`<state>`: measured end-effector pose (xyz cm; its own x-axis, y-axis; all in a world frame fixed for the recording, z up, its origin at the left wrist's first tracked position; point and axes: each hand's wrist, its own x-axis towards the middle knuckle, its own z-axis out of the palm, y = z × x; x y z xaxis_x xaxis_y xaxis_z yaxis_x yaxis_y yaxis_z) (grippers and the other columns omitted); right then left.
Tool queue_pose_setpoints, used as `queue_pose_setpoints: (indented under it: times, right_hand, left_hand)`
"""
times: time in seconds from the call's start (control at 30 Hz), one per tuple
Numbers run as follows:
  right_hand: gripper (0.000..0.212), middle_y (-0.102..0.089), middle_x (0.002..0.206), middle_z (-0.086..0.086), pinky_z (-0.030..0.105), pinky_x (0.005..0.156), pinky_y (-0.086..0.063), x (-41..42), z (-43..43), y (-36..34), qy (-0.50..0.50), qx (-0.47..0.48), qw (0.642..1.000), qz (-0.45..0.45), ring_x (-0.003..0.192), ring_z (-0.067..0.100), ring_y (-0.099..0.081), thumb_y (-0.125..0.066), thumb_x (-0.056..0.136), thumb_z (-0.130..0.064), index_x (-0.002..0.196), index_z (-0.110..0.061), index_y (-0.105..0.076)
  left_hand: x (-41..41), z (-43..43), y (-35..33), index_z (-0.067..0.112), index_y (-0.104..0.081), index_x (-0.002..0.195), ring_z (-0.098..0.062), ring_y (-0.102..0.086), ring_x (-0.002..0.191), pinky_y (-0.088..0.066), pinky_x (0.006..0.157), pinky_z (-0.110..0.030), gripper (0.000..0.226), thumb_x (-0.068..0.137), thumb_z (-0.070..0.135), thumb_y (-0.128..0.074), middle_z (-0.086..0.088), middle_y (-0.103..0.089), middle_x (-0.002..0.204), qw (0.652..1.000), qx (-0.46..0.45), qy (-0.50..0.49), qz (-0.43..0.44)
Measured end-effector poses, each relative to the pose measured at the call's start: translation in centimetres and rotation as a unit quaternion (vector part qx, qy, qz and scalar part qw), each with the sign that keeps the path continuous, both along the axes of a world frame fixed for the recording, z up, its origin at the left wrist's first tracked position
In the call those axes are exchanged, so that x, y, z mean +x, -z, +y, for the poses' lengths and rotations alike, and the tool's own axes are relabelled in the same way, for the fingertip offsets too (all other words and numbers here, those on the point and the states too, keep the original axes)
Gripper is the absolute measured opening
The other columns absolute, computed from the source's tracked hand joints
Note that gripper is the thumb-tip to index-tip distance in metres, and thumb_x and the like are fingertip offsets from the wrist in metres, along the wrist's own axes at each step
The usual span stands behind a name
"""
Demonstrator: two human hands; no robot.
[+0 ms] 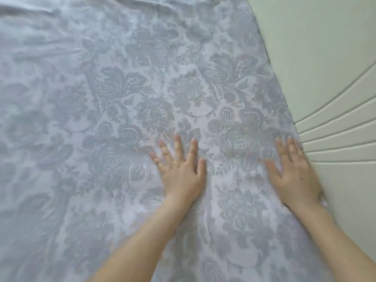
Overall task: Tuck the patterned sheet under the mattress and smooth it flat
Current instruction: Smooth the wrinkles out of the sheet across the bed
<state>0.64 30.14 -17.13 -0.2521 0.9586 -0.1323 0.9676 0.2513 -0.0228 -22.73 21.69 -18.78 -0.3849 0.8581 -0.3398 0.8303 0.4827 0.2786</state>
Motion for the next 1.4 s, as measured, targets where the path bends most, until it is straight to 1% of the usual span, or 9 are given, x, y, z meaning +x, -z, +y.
queue_pose_setpoints:
  times: [0.13, 0.23, 0.37, 0.47, 0.83, 0.97, 1.13, 1.23, 1.4]
  right_hand:
    - [0.072, -0.042, 0.141, 0.027, 0.052, 0.108, -0.032, -2.3, -3.7, -2.9, 0.12, 0.038, 0.989, 0.081, 0.13, 0.041, -0.041, -0.019, 0.087, -0.048, 0.139, -0.005, -0.044]
    - [0.055, -0.049, 0.137, 0.023, 0.055, 0.108, -0.028, -10.5, -8.4, -5.4, 0.05, 0.106, 0.985, 0.127, 0.127, 0.039, -0.047, -0.029, 0.092, -0.037, 0.133, -0.009, -0.052]
    - [0.052, -0.046, 0.143, 0.015, 0.059, 0.111, -0.012, -21.4, -15.4, -4.3, -0.167, 0.043, 0.977, 0.127, 0.132, 0.034, -0.042, -0.031, 0.092, -0.042, 0.137, -0.022, -0.048]
    - [0.061, -0.017, 0.157, 0.007, 0.059, 0.11, 0.007, -20.4, -17.8, -0.7, -0.294, -0.092, 0.951, -0.011, 0.145, 0.026, -0.013, -0.018, 0.093, -0.057, 0.148, -0.032, -0.022]
    - [0.092, -0.036, 0.136, 0.034, 0.062, 0.099, -0.031, 7.8, -23.3, -6.7, 0.123, -0.143, 0.98, -0.068, 0.123, 0.05, -0.038, -0.009, 0.081, -0.076, 0.14, -0.009, -0.032]
    - [0.064, -0.046, 0.138, 0.026, 0.061, 0.103, -0.027, -7.3, -25.1, -7.9, -0.087, -0.033, 0.994, 0.054, 0.126, 0.044, -0.042, -0.031, 0.087, -0.05, 0.138, -0.013, -0.045]
    - [0.061, -0.007, 0.159, 0.007, 0.058, 0.113, 0.002, -23.1, -33.6, -5.0, -0.435, -0.163, 0.885, -0.016, 0.147, 0.026, -0.002, -0.025, 0.093, -0.06, 0.149, -0.038, -0.012]
    - [0.062, 0.014, 0.158, 0.007, 0.06, 0.11, 0.012, -19.5, -39.9, -3.2, -0.458, -0.237, 0.847, -0.13, 0.142, 0.029, 0.022, -0.017, 0.091, -0.062, 0.148, -0.042, -0.003]
    - [0.046, -0.053, 0.129, 0.007, 0.033, 0.084, -0.043, -21.7, -41.6, -10.9, -0.447, -0.295, 0.778, -0.327, 0.113, 0.028, -0.052, -0.036, 0.095, -0.04, 0.135, -0.023, -0.048]
  left_hand:
    - [6.0, -0.8, -1.9, 0.038, -0.018, 0.148, -0.03, 0.019, 0.144, 0.02, 0.113, -0.048, 0.048, 0.1, 0.041, -0.024, 0.004, -0.003, 0.16, 0.97, 0.036, 0.15, -0.19]
    - [3.0, -4.6, -6.1, 0.024, -0.047, 0.137, -0.015, -0.027, 0.142, -0.012, 0.12, -0.041, 0.039, 0.099, 0.021, -0.043, 0.005, -0.04, 0.147, 0.859, 0.076, 0.009, -0.506]
    - [-9.5, -16.6, -5.1, 0.024, -0.045, 0.139, -0.026, -0.026, 0.142, -0.011, 0.116, -0.053, 0.049, 0.092, 0.037, -0.04, -0.004, -0.035, 0.151, 0.969, 0.082, -0.227, -0.048]
    - [-13.5, -27.7, -2.2, 0.033, -0.022, 0.149, -0.04, -0.012, 0.143, -0.011, 0.11, -0.063, 0.057, 0.095, 0.051, -0.024, -0.01, -0.014, 0.158, 0.935, -0.122, -0.31, 0.121]
    - [1.3, -39.9, -5.5, 0.036, -0.013, 0.149, -0.032, 0.003, 0.146, 0.001, 0.115, -0.055, 0.063, 0.091, 0.059, -0.004, 0.0, -0.003, 0.157, 0.984, -0.142, -0.11, -0.015]
    - [-7.1, -39.9, -8.5, 0.021, -0.048, 0.137, -0.029, -0.03, 0.14, -0.019, 0.112, -0.056, 0.059, 0.093, 0.05, -0.024, -0.003, -0.038, 0.149, 0.975, -0.002, -0.213, 0.069]
    - [-16.0, -47.9, -5.0, 0.039, -0.002, 0.149, -0.032, 0.009, 0.145, -0.011, 0.108, -0.067, 0.058, 0.096, 0.053, -0.021, -0.001, 0.006, 0.16, 0.891, -0.204, -0.401, 0.065]
    - [-13.7, -54.2, -3.3, 0.042, 0.004, 0.148, -0.028, 0.017, 0.145, -0.018, 0.113, -0.055, 0.056, 0.097, 0.053, -0.018, 0.001, 0.015, 0.158, 0.916, -0.177, -0.36, -0.01]
    - [-17.2, -60.4, -9.8, 0.031, -0.018, 0.15, -0.018, -0.013, 0.146, -0.031, 0.11, -0.03, 0.05, 0.101, 0.031, -0.031, 0.003, -0.007, 0.16, 0.936, -0.189, -0.227, -0.191]
